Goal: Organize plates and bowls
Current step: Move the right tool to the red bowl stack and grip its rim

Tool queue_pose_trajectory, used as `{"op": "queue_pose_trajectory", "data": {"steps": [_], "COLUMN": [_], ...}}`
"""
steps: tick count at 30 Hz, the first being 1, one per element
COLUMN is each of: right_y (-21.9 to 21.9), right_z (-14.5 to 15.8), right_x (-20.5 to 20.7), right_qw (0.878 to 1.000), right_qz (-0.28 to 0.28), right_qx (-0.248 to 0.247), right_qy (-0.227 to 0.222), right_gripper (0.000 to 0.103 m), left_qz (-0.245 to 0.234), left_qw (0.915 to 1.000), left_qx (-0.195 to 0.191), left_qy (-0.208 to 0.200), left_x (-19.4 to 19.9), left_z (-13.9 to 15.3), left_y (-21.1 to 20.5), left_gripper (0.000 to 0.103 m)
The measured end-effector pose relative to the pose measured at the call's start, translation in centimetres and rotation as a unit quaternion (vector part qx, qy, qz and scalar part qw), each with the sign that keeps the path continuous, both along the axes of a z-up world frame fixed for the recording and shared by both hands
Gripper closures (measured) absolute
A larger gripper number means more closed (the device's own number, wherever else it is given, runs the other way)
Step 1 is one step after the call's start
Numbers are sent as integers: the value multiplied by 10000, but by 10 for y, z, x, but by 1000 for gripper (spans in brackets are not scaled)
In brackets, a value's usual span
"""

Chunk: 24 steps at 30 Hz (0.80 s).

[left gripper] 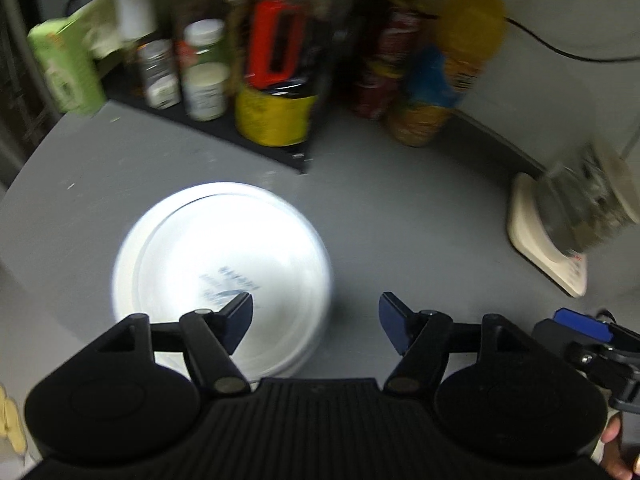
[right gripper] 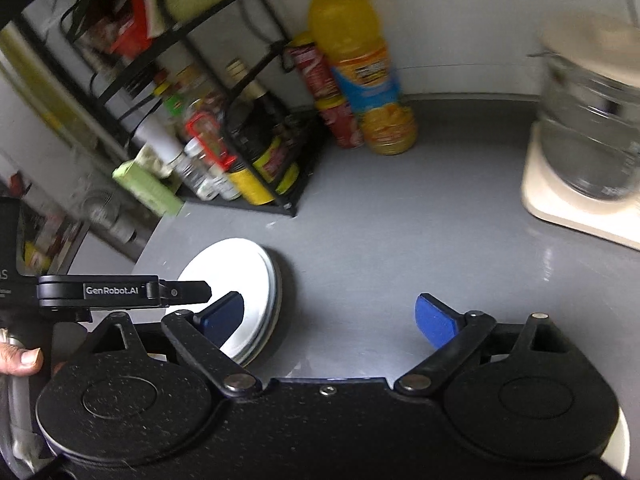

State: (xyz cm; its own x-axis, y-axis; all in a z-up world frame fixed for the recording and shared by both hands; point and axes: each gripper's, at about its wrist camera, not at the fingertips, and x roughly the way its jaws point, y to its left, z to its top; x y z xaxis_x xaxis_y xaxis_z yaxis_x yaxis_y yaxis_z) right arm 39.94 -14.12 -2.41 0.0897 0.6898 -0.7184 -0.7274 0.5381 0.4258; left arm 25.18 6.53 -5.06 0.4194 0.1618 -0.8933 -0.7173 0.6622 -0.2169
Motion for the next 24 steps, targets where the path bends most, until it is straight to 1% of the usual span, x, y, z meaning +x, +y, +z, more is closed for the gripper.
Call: {"op": "queue_pose_trajectory", "data": {"steps": [2,4,5,7,10,16,20,24], "right_y": [-9,-19,-23,-34,-54,-97,-124,-151], "right_z": [2,3,3,4,4,2,0,-6], "right_x": [1,-1,-1,-3,-6,-21,-34,-49], "right_qw": [9997,9988,9981,9957,9890,9689,9529,9374], "right_qz": [-245,-461,-596,-904,-1475,-2472,-3029,-3478], "right_qx": [-50,-45,-56,-59,-41,-70,-114,-177], "right_qy": [-65,-133,-154,-168,-106,-119,-124,-50], "right_gripper": [10,6,5,5,5,5,5,5], "left_qz": [-239,-515,-655,-975,-1420,-2219,-2755,-3163], "left_qw": [9997,9986,9977,9950,9895,9740,9599,9468], "left_qx": [0,-20,-32,-54,-83,-197,-286,-402], "left_qy": [-68,-145,-181,-228,-258,-408,-437,-450], "left_x": [11,22,27,39,55,77,87,95], "left_z": [3,5,6,6,7,8,5,1], "left_y": [-6,-12,-15,-21,-31,-61,-87,-111], "left_gripper": [34,34,34,33,33,32,31,31]}}
